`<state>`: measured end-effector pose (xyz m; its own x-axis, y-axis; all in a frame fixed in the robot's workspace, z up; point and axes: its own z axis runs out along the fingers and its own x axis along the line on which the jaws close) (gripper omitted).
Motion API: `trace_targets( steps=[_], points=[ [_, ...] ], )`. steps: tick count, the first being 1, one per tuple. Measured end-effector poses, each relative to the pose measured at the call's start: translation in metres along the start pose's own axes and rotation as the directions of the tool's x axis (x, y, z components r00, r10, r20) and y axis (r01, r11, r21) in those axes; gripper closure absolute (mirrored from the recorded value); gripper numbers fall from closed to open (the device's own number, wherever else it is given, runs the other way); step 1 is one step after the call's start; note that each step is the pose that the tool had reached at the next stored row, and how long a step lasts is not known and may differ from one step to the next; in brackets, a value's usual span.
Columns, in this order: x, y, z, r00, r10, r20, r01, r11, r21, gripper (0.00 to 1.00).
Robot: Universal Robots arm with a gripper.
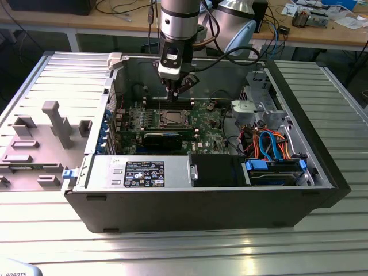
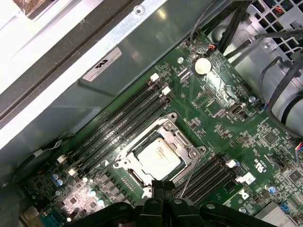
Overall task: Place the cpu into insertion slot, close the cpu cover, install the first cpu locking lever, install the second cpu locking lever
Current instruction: 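Install the first cpu locking lever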
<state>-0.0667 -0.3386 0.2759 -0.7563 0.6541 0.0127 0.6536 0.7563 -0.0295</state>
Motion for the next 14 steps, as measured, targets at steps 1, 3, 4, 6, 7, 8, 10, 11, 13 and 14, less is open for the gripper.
trace_targets(
  steps=[1,3,4,6,7,8,10,11,13,14],
  points=[
    [0.0000,0.0000,0.0000,1.0000,-0.001,0.0000,0.001,1.0000,0.0000,0.89],
    [0.0000,0.0000,0.0000,1.0000,-0.007,0.0002,0.007,1.0000,0.0001,0.89],
    [0.0000,0.0000,0.0000,1.0000,-0.008,0.0003,0.008,1.0000,0.0001,0.89],
    [0.0000,0.0000,0.0000,0.9999,-0.012,0.0004,0.012,0.9999,0.0002,0.89],
    [0.0000,0.0000,0.0000,0.9999,-0.014,0.0004,0.014,0.9999,0.0002,0.89],
    [0.0000,0.0000,0.0000,0.9999,-0.015,0.0005,0.015,0.9999,0.0002,0.89],
    [0.0000,0.0000,0.0000,0.9998,-0.019,0.0006,0.019,0.9998,0.0002,0.89],
    [0.0000,0.0000,0.0000,0.9998,-0.020,0.0006,0.020,0.9998,0.0002,0.89],
    [0.0000,0.0000,0.0000,0.9997,-0.024,0.0007,0.024,0.9997,0.0003,0.89],
    [0.0000,0.0000,0.0000,0.9997,-0.025,0.0008,0.025,0.9997,0.0004,0.89]
  ],
)
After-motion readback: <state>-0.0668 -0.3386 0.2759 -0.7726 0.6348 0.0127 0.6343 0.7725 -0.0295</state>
